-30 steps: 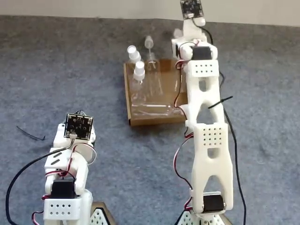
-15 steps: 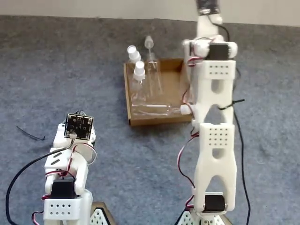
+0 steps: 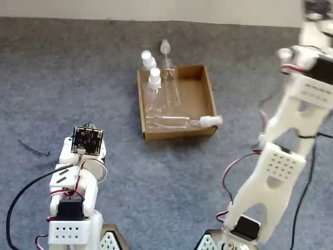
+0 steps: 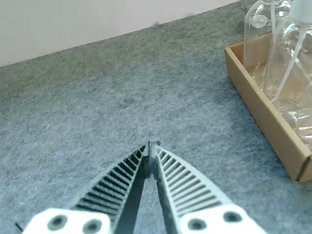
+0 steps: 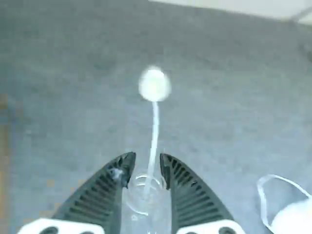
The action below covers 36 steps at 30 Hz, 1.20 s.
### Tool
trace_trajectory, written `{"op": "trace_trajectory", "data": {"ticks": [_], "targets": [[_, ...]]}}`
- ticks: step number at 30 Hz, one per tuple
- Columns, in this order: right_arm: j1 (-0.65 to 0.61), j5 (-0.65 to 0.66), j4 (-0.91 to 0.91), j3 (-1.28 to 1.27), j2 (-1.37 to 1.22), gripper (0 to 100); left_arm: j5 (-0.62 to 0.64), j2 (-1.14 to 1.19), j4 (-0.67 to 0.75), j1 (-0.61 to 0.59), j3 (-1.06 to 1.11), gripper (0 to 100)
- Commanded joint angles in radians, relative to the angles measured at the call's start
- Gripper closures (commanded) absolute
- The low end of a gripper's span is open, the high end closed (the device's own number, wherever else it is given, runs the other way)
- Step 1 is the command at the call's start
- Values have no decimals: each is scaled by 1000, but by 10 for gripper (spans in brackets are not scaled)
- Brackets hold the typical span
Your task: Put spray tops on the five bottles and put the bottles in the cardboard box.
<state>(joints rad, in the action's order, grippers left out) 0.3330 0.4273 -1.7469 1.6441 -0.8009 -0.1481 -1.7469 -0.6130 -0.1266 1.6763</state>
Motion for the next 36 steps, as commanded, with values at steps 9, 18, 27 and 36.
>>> {"op": "trace_trajectory", "data": {"ticks": [9,18,27,36], "targets": [[173,199,31,-259,-254,995,-9,-8,29,16,22,980],[120,181,41,53,-555,986,-9,-7,28,18,22,980],[22,15,-19,114,-430,699,-9,-4,28,22,22,980],[-108,-100,-19,108,-237,688,-9,-4,28,22,22,979]]}}
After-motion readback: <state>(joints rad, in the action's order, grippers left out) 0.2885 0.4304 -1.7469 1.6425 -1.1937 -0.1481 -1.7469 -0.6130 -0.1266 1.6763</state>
